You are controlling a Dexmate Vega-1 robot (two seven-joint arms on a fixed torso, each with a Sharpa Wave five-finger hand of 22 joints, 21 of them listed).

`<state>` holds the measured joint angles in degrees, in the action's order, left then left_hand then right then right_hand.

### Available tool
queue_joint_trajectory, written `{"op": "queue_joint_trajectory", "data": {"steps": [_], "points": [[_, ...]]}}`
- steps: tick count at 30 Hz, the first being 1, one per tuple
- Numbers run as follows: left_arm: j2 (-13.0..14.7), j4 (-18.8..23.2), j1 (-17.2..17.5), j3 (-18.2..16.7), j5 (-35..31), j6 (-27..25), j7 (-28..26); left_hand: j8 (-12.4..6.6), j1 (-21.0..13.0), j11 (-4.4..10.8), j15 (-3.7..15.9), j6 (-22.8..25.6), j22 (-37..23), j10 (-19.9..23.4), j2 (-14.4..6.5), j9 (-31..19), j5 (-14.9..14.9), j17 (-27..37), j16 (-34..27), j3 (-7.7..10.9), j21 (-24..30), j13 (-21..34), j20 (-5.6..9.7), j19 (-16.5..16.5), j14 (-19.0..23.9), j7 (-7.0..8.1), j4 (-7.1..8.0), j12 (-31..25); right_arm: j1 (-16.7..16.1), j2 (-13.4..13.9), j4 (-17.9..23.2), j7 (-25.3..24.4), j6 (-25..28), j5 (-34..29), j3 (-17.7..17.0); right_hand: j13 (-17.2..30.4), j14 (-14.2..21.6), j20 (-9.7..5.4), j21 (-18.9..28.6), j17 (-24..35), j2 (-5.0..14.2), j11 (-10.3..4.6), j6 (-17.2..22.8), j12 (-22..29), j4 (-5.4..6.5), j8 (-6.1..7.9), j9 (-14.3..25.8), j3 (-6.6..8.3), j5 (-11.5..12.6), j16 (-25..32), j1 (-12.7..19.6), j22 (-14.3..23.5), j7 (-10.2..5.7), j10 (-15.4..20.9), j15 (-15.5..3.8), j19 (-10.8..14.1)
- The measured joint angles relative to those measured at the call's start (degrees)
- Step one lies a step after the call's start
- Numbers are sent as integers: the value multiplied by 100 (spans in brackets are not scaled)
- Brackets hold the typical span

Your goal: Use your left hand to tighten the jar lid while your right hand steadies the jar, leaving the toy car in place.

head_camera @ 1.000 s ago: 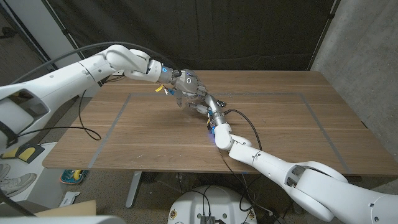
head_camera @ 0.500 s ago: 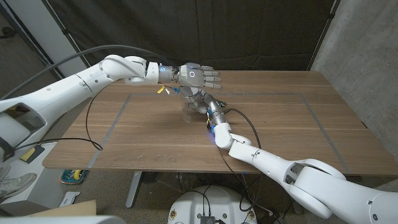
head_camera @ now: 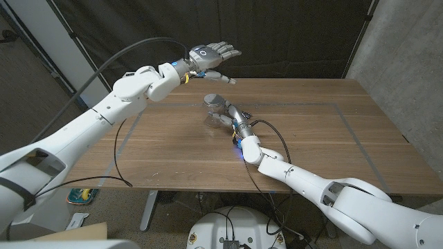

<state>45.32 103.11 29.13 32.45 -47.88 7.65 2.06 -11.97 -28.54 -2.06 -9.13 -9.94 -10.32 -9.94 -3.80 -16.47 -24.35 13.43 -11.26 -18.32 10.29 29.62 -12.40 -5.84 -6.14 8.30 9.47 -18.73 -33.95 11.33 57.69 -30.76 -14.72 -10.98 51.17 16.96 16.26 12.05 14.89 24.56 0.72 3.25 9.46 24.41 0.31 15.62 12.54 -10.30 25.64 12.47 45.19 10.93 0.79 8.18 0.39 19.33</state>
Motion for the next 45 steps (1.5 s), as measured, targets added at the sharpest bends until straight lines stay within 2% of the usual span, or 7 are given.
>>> {"op": "queue_joint_trajectory", "data": {"steps": [4, 10, 18, 24, 25, 28, 45], "points": [[-71, 87, 287, -248, 782, -270, 13, 0, 31, -52, -10, 0, 0, 11, -31, 26, 31, -13, 0, 0, 0, -22, 16, 18, 10, 0, 0, 34, -27, 144, 200, 316, -41, 121, -59, -145, -522, 43, -230, -126, -289, 64, -355, -379, 254, -215, -30, -311, -70, -122, -518, -25, -64, -376, 196, -367], [-110, 193, 664, -550, 1916, -491, -64, 0, 37, -78, -61, 22, 0, -6, -37, 78, 63, -39, 0, 23, 0, -68, 5, 67, 0, -22, -23, 59, -74, 361, 546, 803, -22, 267, -138, -321, -1279, 32, -414, -350, -433, 231, -1106, -903, 287, -481, -57, -577, -118, -188, -678, -56, -92, -1017, 411, -886], [-111, 344, 1101, -873, 3127, -574, -282, 0, 53, -113, -100, 1, 0, 10, -53, 129, 115, -66, 0, 41, 0, -118, 9, 177, -24, -44, -41, 77, -188, 601, 911, 1296, -144, 526, -297, -410, -1728, 4, -454, -487, -512, 326, -1310, -1117, 370, -447, -82, -754, -198, -183, -821, -56, -92, -1261, 465, -1264], [-189, 405, 1490, -1122, 3435, -554, -378, 0, 83, -113, -121, 1, -22, 10, -83, 226, 178, -119, 0, 63, 0, -200, 4, 272, 5, -44, -63, 77, -228, 627, 938, 1500, -601, 820, -365, -446, -1682, -205, -363, -591, -356, 233, -902, -1117, 476, -330, -82, -700, -198, -119, -973, -56, -100, -1028, 298, -1119], [-212, 415, 1570, -1168, 4038, -320, -729, 0, 83, -113, -122, 1, -26, 10, -83, 237, 206, -119, 0, 63, 0, -205, 4, 272, 44, -44, -63, 77, -324, 652, 943, 1533, -691, 876, -566, -446, -1674, -225, -362, -615, -328, 228, -870, -1117, 477, -298, -82, -700, -198, -119, -997, -55, -108, -985, 288, -1097], [-279, 419, 1809, -1286, 4304, -151, -883, 0, 82, -112, -131, 1, -27, 10, -85, 258, 217, -135, 0, 85, 0, -228, 4, 272, 53, -43, -85, 77, -375, 649, 929, 1605, -921, 1044, -680, -473, -1608, -295, -320, -660, -232, 215, -768, -1077, 508, -285, -82, -668, -178, -95, -948, -55, -107, -879, 224, -1026], [-446, 386, 3018, -1825, 5708, 724, -1362, -45, 30, -174, -130, 157, -27, 11, -211, 446, 421, -198, 0, 142, 0, -413, 4, 477, 53, -110, -142, 210, -699, 766, 1310, 1751, -1358, 1650, -1351, -508, -1085, -17, -230, -958, -45, 28, -294, -999, 491, -213, -108, -603, -104, 9, -846, -55, -247, -307, 36, -627]]}}
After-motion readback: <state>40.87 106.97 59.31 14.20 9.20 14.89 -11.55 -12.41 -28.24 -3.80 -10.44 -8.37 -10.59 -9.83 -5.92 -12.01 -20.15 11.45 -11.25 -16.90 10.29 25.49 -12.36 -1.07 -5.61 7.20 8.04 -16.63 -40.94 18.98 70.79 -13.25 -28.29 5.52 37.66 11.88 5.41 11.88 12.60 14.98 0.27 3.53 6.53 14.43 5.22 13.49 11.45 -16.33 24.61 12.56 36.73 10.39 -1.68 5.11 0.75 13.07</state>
